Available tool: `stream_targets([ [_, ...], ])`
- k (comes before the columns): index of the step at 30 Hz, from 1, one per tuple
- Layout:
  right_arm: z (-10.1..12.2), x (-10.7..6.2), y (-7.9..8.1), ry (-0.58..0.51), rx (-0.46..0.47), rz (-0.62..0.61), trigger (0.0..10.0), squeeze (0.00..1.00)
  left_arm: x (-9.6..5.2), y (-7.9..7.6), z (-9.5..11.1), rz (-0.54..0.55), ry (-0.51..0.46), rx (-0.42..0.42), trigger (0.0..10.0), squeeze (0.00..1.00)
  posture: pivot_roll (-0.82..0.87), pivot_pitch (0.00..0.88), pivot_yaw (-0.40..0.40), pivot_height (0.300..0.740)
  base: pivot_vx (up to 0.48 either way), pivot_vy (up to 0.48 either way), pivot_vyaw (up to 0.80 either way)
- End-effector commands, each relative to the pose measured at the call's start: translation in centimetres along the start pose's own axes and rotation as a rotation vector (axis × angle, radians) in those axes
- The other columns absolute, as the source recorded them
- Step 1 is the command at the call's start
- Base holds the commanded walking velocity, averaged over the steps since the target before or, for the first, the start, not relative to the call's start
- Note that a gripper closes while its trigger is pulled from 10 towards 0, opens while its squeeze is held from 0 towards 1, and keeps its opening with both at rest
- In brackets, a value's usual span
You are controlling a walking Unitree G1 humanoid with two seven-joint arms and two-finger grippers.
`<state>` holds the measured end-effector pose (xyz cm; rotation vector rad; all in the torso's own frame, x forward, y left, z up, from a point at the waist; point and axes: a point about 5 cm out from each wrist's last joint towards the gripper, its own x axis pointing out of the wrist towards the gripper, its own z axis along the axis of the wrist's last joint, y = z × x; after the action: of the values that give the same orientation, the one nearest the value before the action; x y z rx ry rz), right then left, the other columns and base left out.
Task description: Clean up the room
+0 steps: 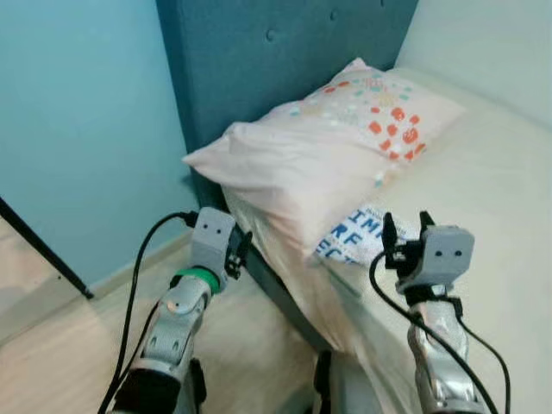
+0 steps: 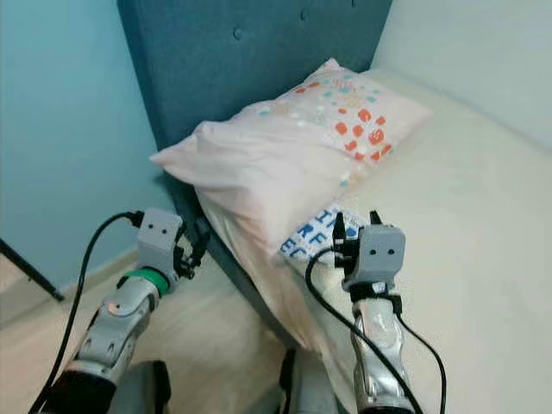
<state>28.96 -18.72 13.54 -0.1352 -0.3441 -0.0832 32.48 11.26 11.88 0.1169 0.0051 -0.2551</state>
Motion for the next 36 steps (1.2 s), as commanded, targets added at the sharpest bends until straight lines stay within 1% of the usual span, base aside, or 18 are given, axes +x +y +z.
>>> stream_targets([
  [1, -0.4, -0.2, -0.1, 0.024, -0.003, -0.007, 10.0, 0.00, 0.0, -0.2, -0.4, -0.001, 0.010, -0.009, 10.0, 0.00, -0.01, 0.041, -0.024, 0.657, 0.000, 0.000, 0.00],
  [3, -0.4, -0.1, -0.2, 0.023, -0.004, -0.010, 10.0, 0.00, 0.3, -0.6, -0.3, -0.011, 0.005, -0.002, 10.0, 0.00, -0.02, 0.044, -0.022, 0.667, 0.000, 0.000, 0.00],
  [6, -0.4, -0.1, -0.3, 0.025, -0.005, -0.012, 10.0, 0.00, 0.4, -0.8, -0.2, -0.016, 0.002, 0.000, 10.0, 0.00, -0.02, 0.046, -0.022, 0.677, 0.000, 0.000, 0.00],
  [9, -0.5, -0.2, -0.4, 0.026, -0.007, -0.014, 10.0, 0.00, 0.5, -0.9, -0.2, -0.015, 0.001, -0.001, 10.0, 0.00, -0.02, 0.046, -0.022, 0.682, 0.000, 0.000, 0.00],
  [12, -0.6, -0.2, -0.6, 0.029, -0.009, -0.021, 10.0, 0.00, 0.6, -1.0, -0.3, -0.013, 0.004, 0.003, 10.0, 0.00, -0.03, 0.048, -0.023, 0.697, 0.000, 0.000, 0.00],
  [23, -0.8, -0.2, -0.5, 0.037, -0.002, -0.023, 10.0, 0.00, 0.7, -1.1, -0.4, -0.006, -0.001, 0.001, 10.0, 0.00, -0.02, 0.048, -0.028, 0.727, 0.000, 0.000, 0.00],
  [27, -1.0, -0.2, -0.5, 0.049, 0.005, -0.041, 10.0, 0.00, 0.6, -1.0, -0.5, -0.003, 0.001, -0.001, 10.0, 0.00, -0.02, 0.048, -0.028, 0.737, 0.000, 0.000, 0.00],
  [30, -2.0, -0.5, -0.6, 0.100, 0.046, -0.062, 10.0, 0.00, 0.4, -0.9, -0.8, 0.000, 0.010, 0.000, 10.0, 0.00, -0.02, 0.048, -0.028, 0.737, -0.180, 0.000, 0.00],
  [32, -2.0, -0.5, -0.6, 0.100, 0.046, -0.062, 10.0, 0.00, 0.4, -0.9, -0.8, 0.000, 0.010, 0.000, 10.0, 0.00, -0.02, 0.048, -0.028, 0.737, -0.296, 0.000, 0.00],
  [36, -3.2, -1.0, -0.2, 0.157, 0.074, -0.054, 10.0, 0.00, 0.0, -0.5, -1.3, 0.008, 0.025, 0.015, 10.0, 0.00, -0.02, 0.046, -0.023, 0.737, -0.397, 0.000, 0.00],
])
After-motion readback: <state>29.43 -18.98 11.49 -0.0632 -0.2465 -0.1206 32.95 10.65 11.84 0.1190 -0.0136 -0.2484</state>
